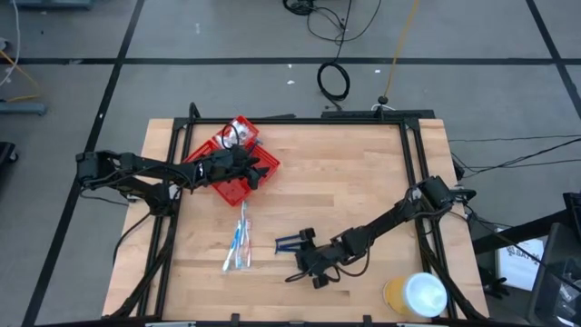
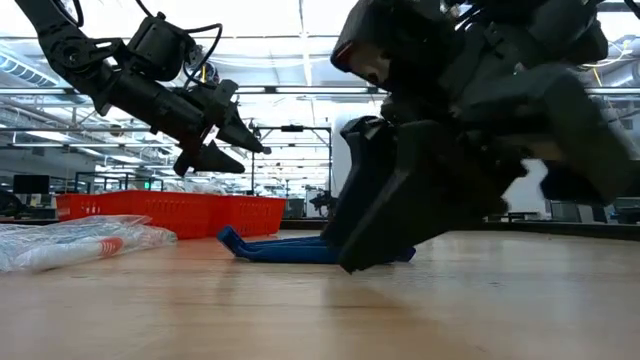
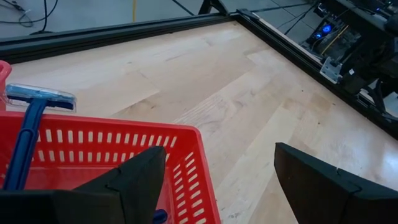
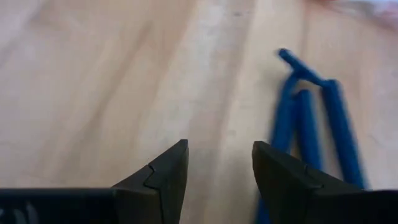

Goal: Pick & Place Travel size toiletries
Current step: Put the bottom blue razor into the vertical right red bin

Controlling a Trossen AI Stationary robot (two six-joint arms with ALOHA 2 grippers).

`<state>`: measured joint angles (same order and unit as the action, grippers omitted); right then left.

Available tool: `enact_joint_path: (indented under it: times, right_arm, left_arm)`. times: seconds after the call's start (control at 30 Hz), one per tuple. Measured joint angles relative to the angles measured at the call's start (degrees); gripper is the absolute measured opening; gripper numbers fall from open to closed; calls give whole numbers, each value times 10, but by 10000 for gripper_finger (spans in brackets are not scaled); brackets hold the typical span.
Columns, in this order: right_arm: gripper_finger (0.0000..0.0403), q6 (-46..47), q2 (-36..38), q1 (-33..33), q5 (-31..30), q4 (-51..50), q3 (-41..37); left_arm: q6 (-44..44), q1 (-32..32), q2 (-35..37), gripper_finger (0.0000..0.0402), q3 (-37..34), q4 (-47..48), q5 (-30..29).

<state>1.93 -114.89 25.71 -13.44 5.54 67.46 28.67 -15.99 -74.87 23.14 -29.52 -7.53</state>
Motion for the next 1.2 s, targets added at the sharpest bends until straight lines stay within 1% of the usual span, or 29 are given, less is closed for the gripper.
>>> enact_joint_path:
  times: [0.17,0.27,0.4,0.5,0.6,0.8,0.97,1.2]
  right_arm:
    - [169,-16,0,-12,-47,-1,0]
    - [169,-9,1,-22,-42,-18,0]
    - [169,13,4,-39,5,-51,2]
    - [169,22,4,-40,12,-63,3]
    - [169,17,4,-32,4,-69,3]
    - [169,-28,3,-27,-43,-71,1]
    - [169,-57,2,-28,-46,-62,1]
    - [169,-59,1,-24,-58,-49,0]
  left_arm:
    - [0,0,0,290,0,3,0]
    - [0,0,0,290,0,3,0]
    - [-3,0,0,290,0,2,0]
    - [-3,0,0,289,0,2,0]
    - [-11,0,0,289,0,2,0]
    - [-16,0,0,290,0,2,0]
    - [-16,0,0,289,0,2,0]
    - [-16,0,0,289,0,9,-5]
